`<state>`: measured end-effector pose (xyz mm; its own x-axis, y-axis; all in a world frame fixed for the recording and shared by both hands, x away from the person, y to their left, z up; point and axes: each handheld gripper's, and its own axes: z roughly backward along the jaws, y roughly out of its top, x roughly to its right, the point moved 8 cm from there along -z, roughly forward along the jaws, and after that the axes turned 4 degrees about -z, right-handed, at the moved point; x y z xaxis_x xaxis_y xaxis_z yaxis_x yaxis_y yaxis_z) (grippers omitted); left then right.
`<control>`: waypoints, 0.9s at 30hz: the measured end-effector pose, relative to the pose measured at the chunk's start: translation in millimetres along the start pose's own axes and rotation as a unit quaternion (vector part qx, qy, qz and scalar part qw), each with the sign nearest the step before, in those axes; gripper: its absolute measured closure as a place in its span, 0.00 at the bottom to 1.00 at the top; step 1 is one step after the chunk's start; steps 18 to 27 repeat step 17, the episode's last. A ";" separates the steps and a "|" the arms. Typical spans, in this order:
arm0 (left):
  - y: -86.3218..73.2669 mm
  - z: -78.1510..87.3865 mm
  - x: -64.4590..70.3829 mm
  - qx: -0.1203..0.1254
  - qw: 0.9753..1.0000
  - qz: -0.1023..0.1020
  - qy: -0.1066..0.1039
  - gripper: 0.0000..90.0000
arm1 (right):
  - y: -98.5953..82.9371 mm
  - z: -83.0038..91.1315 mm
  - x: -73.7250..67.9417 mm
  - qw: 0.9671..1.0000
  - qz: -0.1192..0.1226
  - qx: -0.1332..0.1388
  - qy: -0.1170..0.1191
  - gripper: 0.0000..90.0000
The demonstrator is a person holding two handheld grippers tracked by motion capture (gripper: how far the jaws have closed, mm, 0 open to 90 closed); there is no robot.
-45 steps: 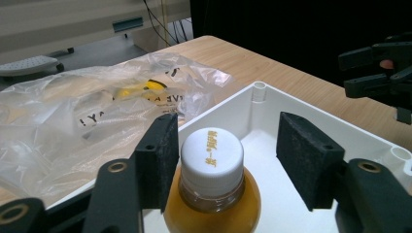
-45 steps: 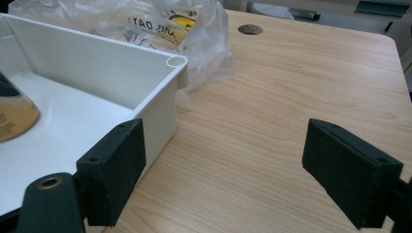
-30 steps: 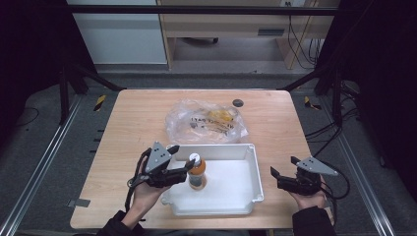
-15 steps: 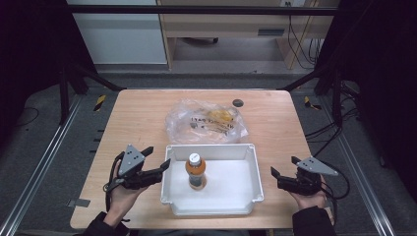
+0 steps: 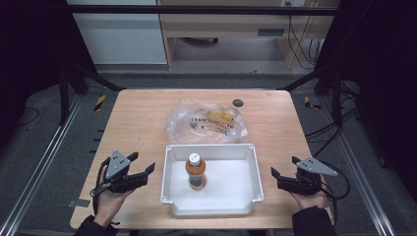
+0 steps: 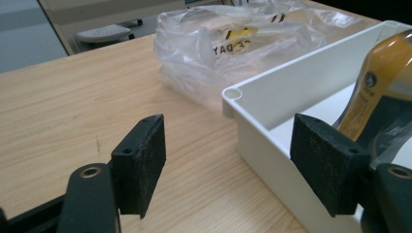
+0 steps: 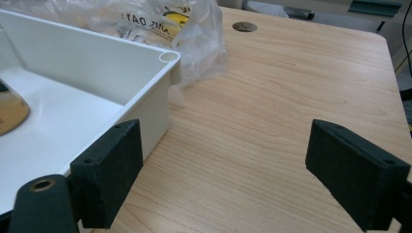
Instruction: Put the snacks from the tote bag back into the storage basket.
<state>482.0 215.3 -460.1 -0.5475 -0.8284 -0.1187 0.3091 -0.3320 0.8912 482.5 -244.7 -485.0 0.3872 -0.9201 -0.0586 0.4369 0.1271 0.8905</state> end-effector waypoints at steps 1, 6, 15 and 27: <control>-2.8 0.2 -1.8 -0.001 1.000 0.002 0.001 0.32 | -0.5 0.0 0.8 1.000 -0.002 -0.001 0.000 0.15; -14.8 0.6 -11.6 -0.011 1.000 0.010 0.008 0.32 | -1.1 1.0 5.0 1.000 -0.009 0.005 0.001 0.15; -27.7 -6.5 -22.9 -0.030 0.999 0.014 0.015 0.32 | -2.3 -0.6 3.5 1.000 -0.006 0.006 0.010 0.14; -29.0 -8.1 -23.3 -0.033 0.999 0.013 0.016 0.32 | -2.5 -0.8 3.7 1.000 -0.005 0.006 0.011 0.14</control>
